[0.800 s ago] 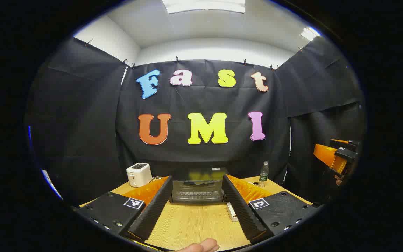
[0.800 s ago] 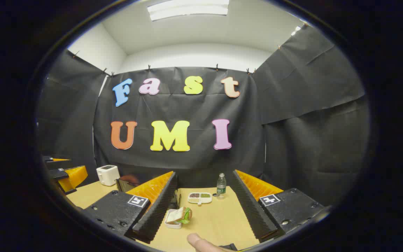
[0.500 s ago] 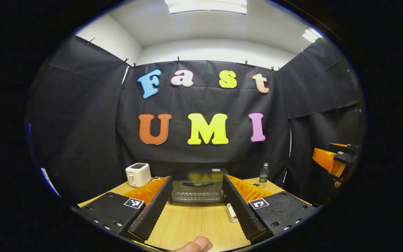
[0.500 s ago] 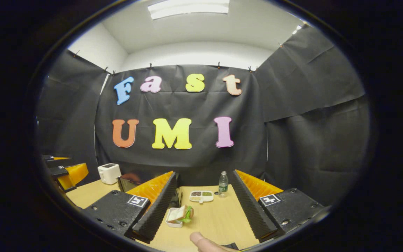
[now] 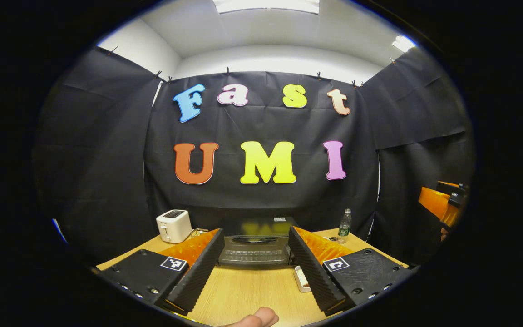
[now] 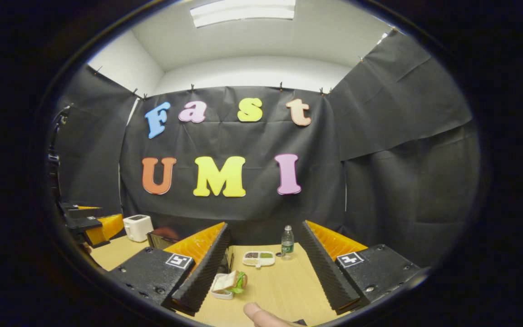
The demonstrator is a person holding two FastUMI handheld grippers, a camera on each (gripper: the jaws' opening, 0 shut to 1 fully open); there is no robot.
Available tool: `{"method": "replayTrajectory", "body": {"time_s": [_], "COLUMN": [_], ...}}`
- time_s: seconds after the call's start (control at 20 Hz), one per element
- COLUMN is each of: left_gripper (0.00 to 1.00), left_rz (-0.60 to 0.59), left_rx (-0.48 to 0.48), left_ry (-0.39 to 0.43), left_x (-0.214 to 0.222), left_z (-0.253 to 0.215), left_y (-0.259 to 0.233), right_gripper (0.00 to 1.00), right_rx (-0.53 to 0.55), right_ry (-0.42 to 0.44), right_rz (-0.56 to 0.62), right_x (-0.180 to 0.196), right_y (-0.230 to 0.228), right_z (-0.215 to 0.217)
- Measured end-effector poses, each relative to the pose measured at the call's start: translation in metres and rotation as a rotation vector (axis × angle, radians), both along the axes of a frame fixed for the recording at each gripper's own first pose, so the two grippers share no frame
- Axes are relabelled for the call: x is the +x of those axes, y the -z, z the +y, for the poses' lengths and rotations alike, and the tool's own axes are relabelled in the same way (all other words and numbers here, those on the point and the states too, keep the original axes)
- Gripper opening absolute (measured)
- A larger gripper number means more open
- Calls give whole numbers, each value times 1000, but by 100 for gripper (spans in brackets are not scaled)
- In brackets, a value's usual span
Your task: Open the electric oven with the left hand, put the food in, and close the electric oven.
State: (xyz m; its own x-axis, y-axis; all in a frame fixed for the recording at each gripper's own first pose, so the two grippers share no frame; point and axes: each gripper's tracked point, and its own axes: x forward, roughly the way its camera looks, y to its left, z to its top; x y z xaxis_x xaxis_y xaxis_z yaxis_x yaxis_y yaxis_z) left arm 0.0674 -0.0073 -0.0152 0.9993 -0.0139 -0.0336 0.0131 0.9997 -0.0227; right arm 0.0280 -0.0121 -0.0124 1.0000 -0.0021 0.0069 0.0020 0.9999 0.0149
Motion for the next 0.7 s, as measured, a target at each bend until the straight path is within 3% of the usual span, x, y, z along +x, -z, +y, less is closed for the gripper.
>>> {"method": "replayTrajectory", "body": {"time_s": [0.25,0.7], "left_gripper": [93,93], "left_rz": [81,236], "left_rx": [-29,17], "left_ry": [5,-78], "left_x": [78,190], "left_z": [-8,25], "left_y": [37,110], "right_gripper": [96,96], "right_rx": [-1,-3], "right_ry": [-1,23], "right_rz": [19,84], "right_x": [27,68], "right_y": [11,34], "right_z": [-11,-29]}}
